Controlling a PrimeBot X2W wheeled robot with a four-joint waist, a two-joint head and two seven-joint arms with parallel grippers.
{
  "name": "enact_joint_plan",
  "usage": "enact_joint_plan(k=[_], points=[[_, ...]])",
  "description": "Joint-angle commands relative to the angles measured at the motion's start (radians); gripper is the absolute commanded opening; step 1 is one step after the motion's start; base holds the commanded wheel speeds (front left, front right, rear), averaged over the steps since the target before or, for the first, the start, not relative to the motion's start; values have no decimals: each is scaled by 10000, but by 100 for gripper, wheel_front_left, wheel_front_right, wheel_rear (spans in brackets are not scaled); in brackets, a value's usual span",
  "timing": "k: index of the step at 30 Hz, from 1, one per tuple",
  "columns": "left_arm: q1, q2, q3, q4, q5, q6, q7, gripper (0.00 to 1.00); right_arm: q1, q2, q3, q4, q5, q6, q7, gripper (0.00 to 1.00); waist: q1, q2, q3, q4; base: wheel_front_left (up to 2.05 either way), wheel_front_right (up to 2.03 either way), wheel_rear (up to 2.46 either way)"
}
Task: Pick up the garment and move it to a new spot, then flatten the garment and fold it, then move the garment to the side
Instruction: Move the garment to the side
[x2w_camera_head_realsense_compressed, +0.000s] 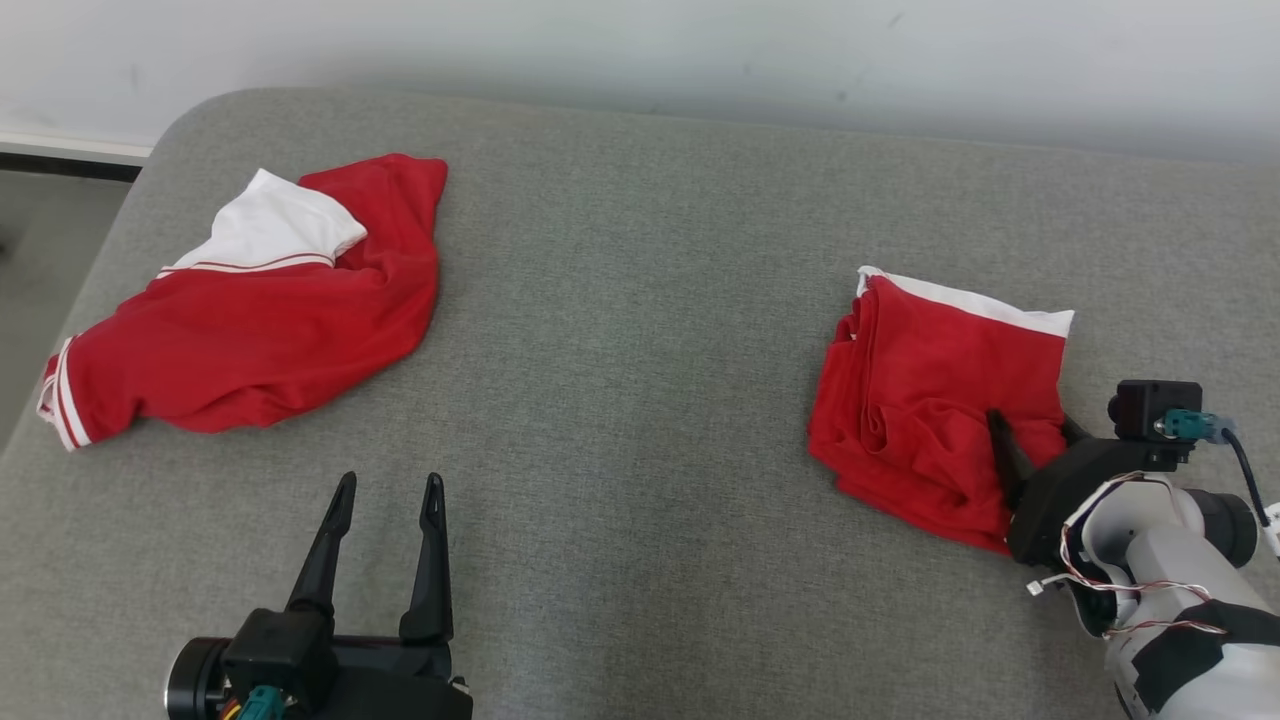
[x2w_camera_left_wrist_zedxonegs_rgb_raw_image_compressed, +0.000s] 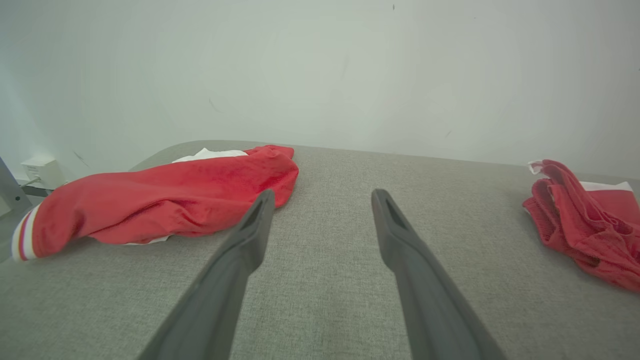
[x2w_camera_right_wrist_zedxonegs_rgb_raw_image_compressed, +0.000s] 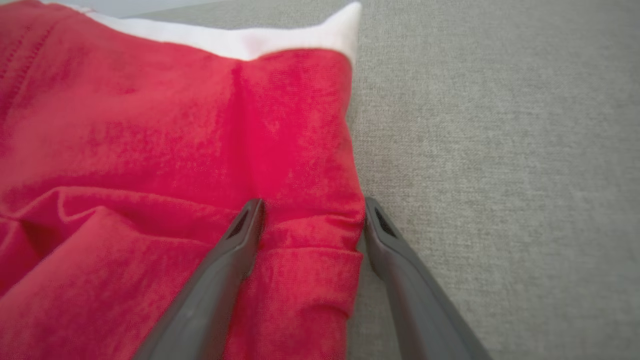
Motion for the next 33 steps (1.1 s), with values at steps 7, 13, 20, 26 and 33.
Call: enact_joint_plan(k=[7,13,20,26,33], points=[[-255,-4,126,-79,104,-55,-33,100,-219,79,816,-64,694,-18,51,0,-1,0,259,-473,0,0,0],[-642,-1,107,-276,190,-61,-33,100,-1267,-725,2014,-780,834,-26,615,0,-1,0,1073,-1122,0,0,0],[-1057,5,335,-520,498,-166,-33,100,-2527,-2063,3382,-1821,1092,-26,1291,0,-1,0,2195,-1962,0,0,0],[-1273,83,691,-959,851,-233,-33,100,-3667,-3360,4257,-2503,1547,-26,1539,0,-1,0,3155,-2791,0,0,0],[-1180,477,1182,-1492,1143,-211,-33,100,-4840,-4437,5003,-2825,1900,-26,1501,0,-1,0,3835,-3749,0,0,0]])
